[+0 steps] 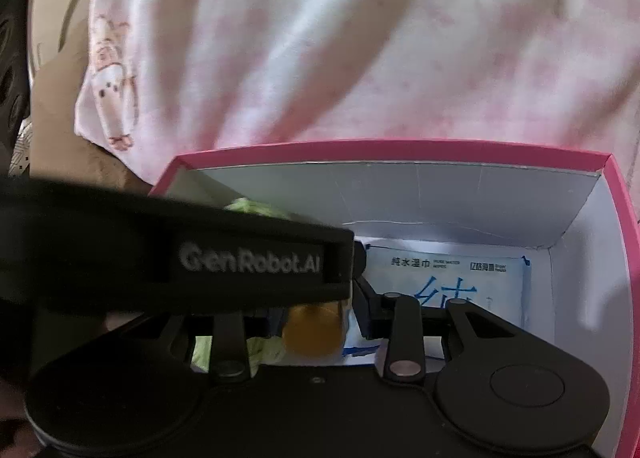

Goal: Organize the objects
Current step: 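Carry the gold-capped bottle with the left tool into the pink box, then open the left tool to release the bottle beside the yarn and withdraw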

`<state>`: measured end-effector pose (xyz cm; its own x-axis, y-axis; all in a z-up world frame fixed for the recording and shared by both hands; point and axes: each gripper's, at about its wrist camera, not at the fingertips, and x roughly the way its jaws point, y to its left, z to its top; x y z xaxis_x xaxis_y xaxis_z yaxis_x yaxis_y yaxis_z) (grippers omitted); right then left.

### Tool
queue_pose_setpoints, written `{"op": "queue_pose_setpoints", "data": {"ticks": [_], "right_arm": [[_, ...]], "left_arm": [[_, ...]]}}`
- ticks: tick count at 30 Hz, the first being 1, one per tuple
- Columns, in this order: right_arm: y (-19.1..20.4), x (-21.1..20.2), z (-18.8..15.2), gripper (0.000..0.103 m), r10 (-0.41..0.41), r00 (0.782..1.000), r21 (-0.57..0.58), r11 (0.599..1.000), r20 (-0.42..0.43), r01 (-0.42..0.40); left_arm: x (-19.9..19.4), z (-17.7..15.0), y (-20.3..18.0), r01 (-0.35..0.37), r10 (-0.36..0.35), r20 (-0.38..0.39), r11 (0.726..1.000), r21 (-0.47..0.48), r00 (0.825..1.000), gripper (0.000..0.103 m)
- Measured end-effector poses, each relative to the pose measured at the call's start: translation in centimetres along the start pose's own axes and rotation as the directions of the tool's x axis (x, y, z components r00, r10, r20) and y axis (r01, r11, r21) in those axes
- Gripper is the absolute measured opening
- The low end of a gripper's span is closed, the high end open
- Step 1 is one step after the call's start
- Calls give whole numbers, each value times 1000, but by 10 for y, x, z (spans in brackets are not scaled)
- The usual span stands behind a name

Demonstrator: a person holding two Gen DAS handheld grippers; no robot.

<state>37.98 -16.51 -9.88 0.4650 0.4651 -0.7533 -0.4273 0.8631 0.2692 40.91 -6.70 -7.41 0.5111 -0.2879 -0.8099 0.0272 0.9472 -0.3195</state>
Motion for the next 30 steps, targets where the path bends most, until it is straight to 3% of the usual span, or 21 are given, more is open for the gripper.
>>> {"op": "queue_pose_setpoints", "data": {"ticks": [4,9,19,22,26,30], "right_arm": [[1,6,2,40,7,999,13,1000,-47,-6],[13,6,5,40,0,999,-43,999,-47,-2],[10,6,8,44,31,991,-27,999,-134,-35],[9,4,7,55,34,987,-22,999,-157,-38],[5,-6,3,59,40,990,-16,999,-136,-43],[-3,-26,3,59,39,993,-9,999,-112,-40]], "left_arm": [[-2,0,5,-16,16,30,1000,-4,999,41],[-6,0,20,-24,26,39,999,-47,999,41],[-25,-13,24,-5,7,79,1000,-29,997,41],[-30,-18,21,-11,11,90,1000,1,996,44],[-34,-20,18,-34,33,99,999,10,995,44],[-47,-27,19,1,-1,90,1000,-3,996,47]]}}
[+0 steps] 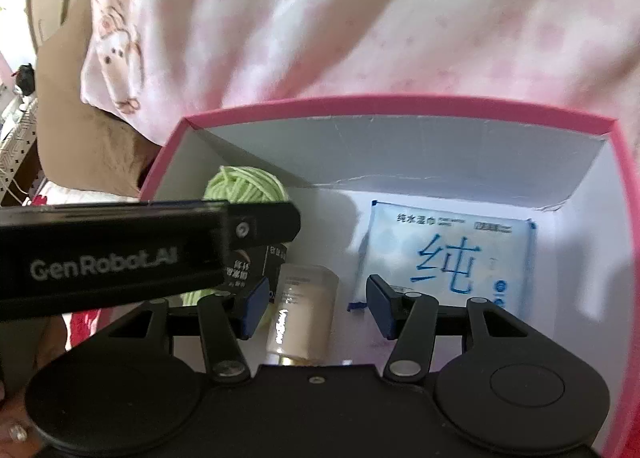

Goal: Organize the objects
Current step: 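Open the left tool to release the bottle beside the yarn and withdraw, then lower the left tool onto the small white packet and grasp it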

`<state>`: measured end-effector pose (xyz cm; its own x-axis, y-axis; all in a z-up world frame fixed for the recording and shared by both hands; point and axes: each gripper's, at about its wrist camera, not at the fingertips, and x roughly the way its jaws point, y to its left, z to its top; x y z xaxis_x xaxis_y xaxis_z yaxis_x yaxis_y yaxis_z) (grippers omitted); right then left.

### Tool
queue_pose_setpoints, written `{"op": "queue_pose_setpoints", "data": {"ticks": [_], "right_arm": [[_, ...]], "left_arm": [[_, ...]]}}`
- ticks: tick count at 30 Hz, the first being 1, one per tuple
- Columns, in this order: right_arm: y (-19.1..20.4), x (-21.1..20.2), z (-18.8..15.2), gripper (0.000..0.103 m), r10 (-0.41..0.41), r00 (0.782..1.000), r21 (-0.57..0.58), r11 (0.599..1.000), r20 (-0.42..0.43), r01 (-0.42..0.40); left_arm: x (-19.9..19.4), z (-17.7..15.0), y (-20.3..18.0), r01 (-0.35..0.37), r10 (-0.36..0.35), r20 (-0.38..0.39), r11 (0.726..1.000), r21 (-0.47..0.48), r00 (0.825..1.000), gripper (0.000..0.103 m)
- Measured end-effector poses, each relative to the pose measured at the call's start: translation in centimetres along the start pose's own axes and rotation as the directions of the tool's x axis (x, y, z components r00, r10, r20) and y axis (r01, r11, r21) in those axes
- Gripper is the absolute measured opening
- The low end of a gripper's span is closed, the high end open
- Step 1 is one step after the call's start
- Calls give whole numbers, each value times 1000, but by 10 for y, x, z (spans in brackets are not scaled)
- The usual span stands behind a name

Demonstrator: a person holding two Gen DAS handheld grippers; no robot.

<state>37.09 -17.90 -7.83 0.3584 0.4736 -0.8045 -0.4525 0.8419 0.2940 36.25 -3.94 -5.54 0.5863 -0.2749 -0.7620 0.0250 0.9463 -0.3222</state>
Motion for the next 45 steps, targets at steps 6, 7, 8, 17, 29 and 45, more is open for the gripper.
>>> {"op": "queue_pose_setpoints", "data": {"ticks": [6,7,8,17,29,45], "right_arm": [[1,-51,-10,59,15,999,-27,1000,46,-14],[1,-62,-13,59,7,998,-32,999,56,-5],[2,-72,-15,59,-1,997,-34,999,72,4],[24,-171,-32,61,-32,990,-122,991,137,49],[44,-246,-104,63,-28,984,-221,973,174,67],[-26,-213,-169,66,-97,976,-10,995,195,101]], "left_arm": [[-44,-15,-8,-1,2,-13,1000,26,1000,53],[-54,-17,-10,3,-2,-23,1000,30,1000,54],[-64,-18,-12,3,-2,-31,999,42,1000,55],[-135,-35,-53,1,11,-72,987,163,997,61],[-178,-109,-97,116,-66,-190,958,261,979,63],[-119,-179,-109,140,-109,-127,955,262,986,64]]}}
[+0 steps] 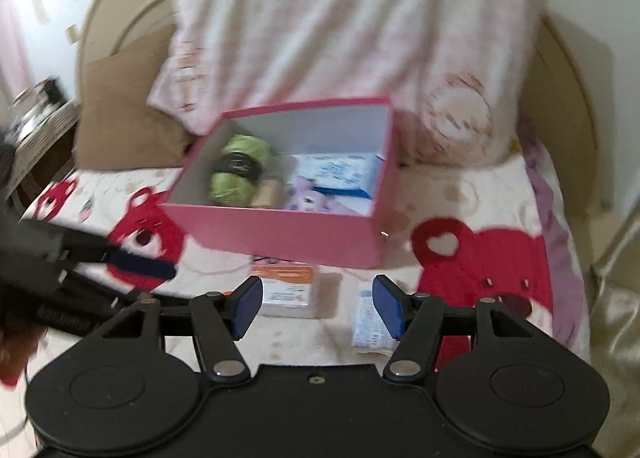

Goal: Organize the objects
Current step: 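Lower the left tool onto the small white packet and grasp it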

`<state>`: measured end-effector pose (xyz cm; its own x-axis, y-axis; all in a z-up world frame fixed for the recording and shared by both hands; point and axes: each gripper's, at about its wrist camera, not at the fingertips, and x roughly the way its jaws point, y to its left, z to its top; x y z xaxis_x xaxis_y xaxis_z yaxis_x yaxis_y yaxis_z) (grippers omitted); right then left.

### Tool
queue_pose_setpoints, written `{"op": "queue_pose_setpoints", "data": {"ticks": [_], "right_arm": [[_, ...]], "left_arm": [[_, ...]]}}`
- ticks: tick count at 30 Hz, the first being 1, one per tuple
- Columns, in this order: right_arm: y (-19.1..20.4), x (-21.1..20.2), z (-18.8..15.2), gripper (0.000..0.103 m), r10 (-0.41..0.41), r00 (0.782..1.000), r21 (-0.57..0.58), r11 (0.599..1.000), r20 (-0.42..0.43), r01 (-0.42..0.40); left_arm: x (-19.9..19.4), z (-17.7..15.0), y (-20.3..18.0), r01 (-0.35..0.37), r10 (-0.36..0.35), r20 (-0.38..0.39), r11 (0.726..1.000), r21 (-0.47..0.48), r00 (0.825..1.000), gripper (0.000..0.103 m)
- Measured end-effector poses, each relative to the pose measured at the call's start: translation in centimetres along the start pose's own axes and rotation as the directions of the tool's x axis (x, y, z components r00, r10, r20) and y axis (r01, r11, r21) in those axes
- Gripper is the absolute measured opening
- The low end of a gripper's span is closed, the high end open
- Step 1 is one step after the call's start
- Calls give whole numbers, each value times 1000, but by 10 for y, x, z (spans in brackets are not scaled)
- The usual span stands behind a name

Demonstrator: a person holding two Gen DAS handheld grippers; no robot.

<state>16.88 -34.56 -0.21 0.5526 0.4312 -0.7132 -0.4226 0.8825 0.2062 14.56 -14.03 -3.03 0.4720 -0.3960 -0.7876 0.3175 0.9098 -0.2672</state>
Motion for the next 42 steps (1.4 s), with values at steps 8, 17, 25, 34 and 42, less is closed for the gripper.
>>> {"op": "queue_pose_setpoints", "data": {"ticks": [8,17,25,34,42], "right_arm": [[-51,50,-38,66,20,1000,218,976,4,-20],[-84,73,-57,55,72,997,355,933,-32,-56],[-87,105,-55,27,72,997,360,931,-36,-55],[-87,113,-63,23,102,991,383,922,-83,-62],[-93,95,-83,23,237,966,540,829,-107,-143]], "left_arm": [[42,-17,-8,4,-6,84,1000,18,996,63],[98,-28,-22,48,-47,67,999,-14,997,62],[136,-37,-32,23,-22,106,1000,-4,994,52],[146,-47,-28,109,-100,121,991,-76,988,35],[126,-61,-19,143,-135,66,983,-119,989,36]]}}
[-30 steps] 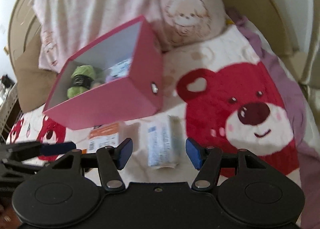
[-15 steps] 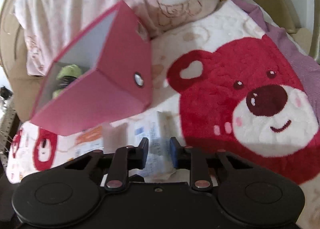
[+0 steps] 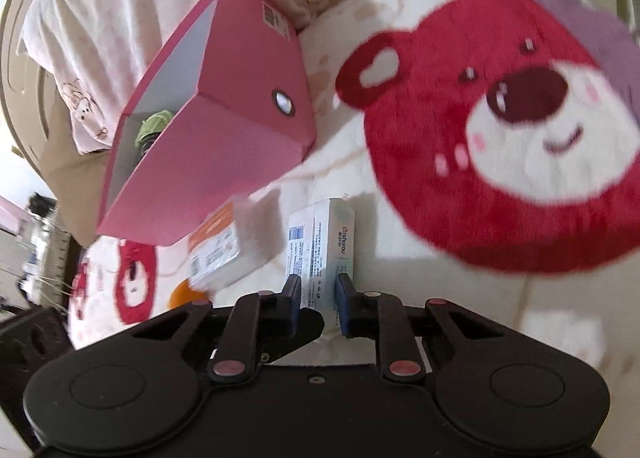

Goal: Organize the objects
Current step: 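Lift the white packet off the blanket with the left tool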

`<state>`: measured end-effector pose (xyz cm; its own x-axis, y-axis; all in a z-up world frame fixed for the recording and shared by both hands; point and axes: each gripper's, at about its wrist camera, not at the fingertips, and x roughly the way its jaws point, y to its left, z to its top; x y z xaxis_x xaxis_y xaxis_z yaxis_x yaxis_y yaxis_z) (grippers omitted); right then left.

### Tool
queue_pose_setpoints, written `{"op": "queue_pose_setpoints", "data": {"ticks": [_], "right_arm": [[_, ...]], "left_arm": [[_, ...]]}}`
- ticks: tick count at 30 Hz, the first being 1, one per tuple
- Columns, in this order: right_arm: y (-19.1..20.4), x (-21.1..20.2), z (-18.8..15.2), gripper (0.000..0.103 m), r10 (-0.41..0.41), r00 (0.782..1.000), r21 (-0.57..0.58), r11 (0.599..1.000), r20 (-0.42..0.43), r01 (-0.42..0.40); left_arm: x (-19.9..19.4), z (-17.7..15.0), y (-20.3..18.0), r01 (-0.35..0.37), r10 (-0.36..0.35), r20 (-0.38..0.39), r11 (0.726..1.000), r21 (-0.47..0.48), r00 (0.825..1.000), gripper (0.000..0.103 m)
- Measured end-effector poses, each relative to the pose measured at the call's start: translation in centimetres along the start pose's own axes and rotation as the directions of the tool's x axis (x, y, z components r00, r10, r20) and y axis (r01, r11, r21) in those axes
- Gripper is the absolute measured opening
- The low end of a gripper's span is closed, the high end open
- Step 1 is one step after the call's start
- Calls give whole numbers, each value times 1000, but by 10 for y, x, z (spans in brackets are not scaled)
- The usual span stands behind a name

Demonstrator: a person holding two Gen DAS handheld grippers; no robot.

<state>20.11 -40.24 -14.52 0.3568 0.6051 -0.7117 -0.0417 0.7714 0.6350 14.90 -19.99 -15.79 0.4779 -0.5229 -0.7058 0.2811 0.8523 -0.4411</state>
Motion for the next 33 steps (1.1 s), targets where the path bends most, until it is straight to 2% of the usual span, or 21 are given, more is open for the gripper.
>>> {"op": "queue_pose_setpoints", "data": {"ticks": [3,6,7,9,12,14,17,22,27,29,33], "right_arm": [[-2,9,-5,23,47,997,55,998,-65,-43],[10,12,-9,26,28,995,-4,1000,-97,-29],[16,9,-11,26,8,997,-37,999,-80,-11],[28,1,-11,29,-18,999,-110,994,-40,13],[35,-8,-7,31,-30,998,-196,980,61,41],[36,-5,0,34,-61,992,-226,970,114,85],[30,6,12,34,-56,990,-239,967,130,86],[22,28,14,38,-70,994,-225,970,86,88],[32,23,4,39,-71,997,-292,953,41,80],[31,20,-1,39,-67,998,-278,959,-9,62],[34,15,-19,39,-26,994,-284,959,-103,-4]], "left_arm": [[-6,-7,4,-50,50,-37,999,17,998,41],[-8,-13,6,-62,63,-83,998,21,995,47],[-9,-15,6,-54,55,-87,998,18,995,50],[-11,-16,5,-55,56,-86,998,19,995,51],[-11,-14,7,-67,67,-65,998,-4,996,47],[-11,-12,8,-69,68,-46,998,-13,997,41],[-10,-12,11,-60,58,-46,997,-40,997,37],[-13,-13,18,-46,43,-36,994,-103,998,36],[-27,-9,25,-42,38,-27,990,-133,999,36],[-33,-7,31,-30,25,-30,987,-158,999,36],[-40,-7,42,-62,53,-56,983,-174,997,34]]}}
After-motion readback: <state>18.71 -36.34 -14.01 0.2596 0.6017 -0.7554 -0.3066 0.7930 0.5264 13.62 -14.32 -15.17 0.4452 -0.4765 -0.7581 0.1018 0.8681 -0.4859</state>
